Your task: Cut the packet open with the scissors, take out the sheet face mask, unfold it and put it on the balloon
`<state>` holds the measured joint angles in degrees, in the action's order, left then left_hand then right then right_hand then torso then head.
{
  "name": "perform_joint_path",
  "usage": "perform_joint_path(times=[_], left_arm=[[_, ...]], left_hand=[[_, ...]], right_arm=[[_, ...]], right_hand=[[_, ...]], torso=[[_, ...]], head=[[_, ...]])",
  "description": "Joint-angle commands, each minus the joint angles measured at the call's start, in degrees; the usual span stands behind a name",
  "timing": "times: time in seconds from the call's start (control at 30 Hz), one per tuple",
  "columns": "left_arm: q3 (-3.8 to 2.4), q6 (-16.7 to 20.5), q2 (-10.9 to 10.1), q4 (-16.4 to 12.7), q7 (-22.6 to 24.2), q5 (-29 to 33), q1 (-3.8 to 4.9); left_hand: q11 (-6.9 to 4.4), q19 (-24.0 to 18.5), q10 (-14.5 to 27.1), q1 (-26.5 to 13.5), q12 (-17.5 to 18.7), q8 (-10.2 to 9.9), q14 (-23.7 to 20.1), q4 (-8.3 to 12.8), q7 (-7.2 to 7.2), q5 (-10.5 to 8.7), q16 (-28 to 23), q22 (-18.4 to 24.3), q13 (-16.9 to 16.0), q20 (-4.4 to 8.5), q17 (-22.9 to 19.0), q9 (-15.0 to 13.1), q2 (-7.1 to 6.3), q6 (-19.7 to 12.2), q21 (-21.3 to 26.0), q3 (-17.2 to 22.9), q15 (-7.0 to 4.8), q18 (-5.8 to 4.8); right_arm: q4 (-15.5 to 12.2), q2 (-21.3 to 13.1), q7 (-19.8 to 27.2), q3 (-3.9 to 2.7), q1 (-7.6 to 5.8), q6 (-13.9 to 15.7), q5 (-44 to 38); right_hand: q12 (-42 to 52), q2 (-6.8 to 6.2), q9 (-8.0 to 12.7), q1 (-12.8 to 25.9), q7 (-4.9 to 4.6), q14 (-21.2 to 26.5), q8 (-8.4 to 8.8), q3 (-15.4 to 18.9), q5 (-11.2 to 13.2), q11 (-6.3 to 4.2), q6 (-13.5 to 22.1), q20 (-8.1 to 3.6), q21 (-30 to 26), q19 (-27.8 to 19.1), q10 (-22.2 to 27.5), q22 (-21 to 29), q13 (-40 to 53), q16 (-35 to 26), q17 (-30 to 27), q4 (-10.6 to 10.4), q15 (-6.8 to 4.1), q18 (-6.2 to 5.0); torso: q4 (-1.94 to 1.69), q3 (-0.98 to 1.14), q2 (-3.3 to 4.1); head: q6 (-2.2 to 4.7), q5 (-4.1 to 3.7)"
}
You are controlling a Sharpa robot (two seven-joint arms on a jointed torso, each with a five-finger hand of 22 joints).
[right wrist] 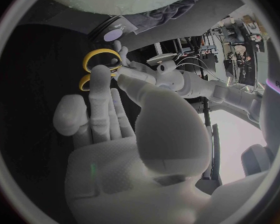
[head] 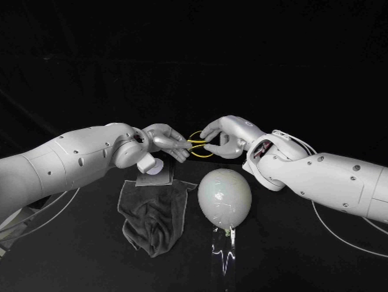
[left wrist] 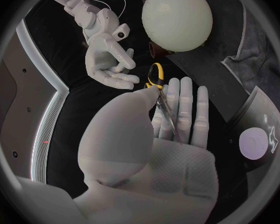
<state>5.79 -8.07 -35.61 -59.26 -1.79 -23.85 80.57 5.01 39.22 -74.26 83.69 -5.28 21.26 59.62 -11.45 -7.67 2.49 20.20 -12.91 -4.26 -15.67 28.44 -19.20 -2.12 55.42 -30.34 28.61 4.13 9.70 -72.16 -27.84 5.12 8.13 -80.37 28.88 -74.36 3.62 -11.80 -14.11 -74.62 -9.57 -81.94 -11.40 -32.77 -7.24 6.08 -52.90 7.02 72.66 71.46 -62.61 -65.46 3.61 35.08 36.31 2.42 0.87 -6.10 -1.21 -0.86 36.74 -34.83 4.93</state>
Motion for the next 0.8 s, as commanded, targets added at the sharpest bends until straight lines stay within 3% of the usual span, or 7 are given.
perform_joint_path(times=[0.03,0.43,0.8], left_arm=[[-0.08,-0.5,0.2,-0.2,0.3,1.0,0.07],[-0.08,-0.5,0.1,-0.5,0.2,1.2,0.08],[-0.08,-0.6,0.0,-1.0,0.2,1.4,0.08]], left_hand=[[0.01,0.5,-0.6,0.6,-0.2,0.2,0.3,0.0,-0.14,0.28,0.3,-0.1,0.0,0.04,0.1,-1.6,0.56,0.4,-0.3,0.3,-0.25,0.83],[0.01,0.5,-0.6,0.6,-0.2,0.2,0.3,0.0,-0.15,0.28,0.3,-0.1,0.0,0.06,0.1,-1.7,0.57,0.4,-0.3,0.3,-0.25,0.84],[0.01,0.5,-0.6,0.6,-0.2,0.2,0.4,0.0,-0.16,0.28,0.4,-0.1,0.0,0.09,0.1,-1.7,0.58,0.4,-0.3,0.4,-0.25,0.85]], right_arm=[[0.9,0.9,-3.8,-0.01,0.05,-0.9,-6.9],[2.4,2.9,-6.0,0.05,0.52,0.3,-9.3],[3.9,3.7,-8.6,0.1,0.72,-2.5,-10.9]], right_hand=[[-0.1,-0.48,0.2,0.1,-0.13,0.5,0.65,0.2,0.5,0.14,0.9,0.09,-0.4,-0.7,1.3,0.2,-0.1,0.5,0.2,-0.2,0.15,0.04],[-0.1,-0.18,0.2,-0.7,0.09,0.2,1.36,0.7,0.5,0.15,1.8,0.16,0.1,-0.3,4.1,-0.6,-0.1,2.1,0.8,0.1,0.09,0.09],[-0.1,0.24,0.2,-1.0,0.39,0.3,1.73,1.0,0.7,0.01,2.2,-0.19,0.6,0.2,5.5,-1.3,0.0,2.9,1.1,0.2,-0.38,0.18]], torso=[[-0.01,-0.02,-0.01],[0.07,-0.01,-0.01],[0.05,0.05,0.0]], head=[[0.1,-0.02],[0.09,0.14],[0.05,0.28]])
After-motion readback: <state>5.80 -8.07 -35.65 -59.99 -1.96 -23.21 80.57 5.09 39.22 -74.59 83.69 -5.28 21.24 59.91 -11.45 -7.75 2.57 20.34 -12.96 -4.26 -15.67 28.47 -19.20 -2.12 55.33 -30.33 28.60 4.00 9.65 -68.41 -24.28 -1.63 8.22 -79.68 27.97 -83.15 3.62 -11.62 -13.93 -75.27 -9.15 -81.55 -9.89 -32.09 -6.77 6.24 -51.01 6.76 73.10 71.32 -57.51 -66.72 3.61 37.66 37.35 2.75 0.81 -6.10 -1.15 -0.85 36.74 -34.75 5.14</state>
